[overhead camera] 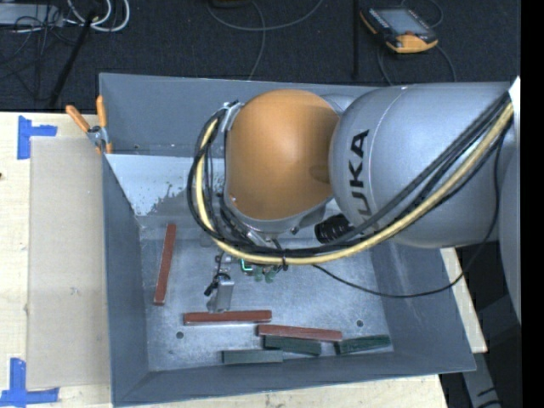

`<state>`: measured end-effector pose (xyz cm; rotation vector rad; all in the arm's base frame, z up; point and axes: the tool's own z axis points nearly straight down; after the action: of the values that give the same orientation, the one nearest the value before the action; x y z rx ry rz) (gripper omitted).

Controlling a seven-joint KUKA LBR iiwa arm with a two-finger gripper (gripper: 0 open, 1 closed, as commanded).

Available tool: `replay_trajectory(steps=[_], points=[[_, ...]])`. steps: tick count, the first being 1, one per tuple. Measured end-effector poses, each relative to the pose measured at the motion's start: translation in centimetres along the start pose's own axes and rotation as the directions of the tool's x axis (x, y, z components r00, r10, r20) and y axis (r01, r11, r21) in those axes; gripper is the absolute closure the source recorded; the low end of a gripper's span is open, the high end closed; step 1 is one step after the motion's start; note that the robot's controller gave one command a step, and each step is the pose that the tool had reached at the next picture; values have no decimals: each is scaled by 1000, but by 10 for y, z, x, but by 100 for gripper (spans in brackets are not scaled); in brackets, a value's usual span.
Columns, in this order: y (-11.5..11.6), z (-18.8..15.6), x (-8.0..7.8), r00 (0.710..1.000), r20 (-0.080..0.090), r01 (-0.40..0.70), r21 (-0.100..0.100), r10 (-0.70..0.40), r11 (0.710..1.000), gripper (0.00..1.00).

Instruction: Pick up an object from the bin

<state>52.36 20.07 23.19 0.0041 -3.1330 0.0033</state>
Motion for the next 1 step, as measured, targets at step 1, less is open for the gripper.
replay_trajectory(steps=[1], points=[[-52, 85, 33, 996, -3, 88, 3, -88, 996, 0]])
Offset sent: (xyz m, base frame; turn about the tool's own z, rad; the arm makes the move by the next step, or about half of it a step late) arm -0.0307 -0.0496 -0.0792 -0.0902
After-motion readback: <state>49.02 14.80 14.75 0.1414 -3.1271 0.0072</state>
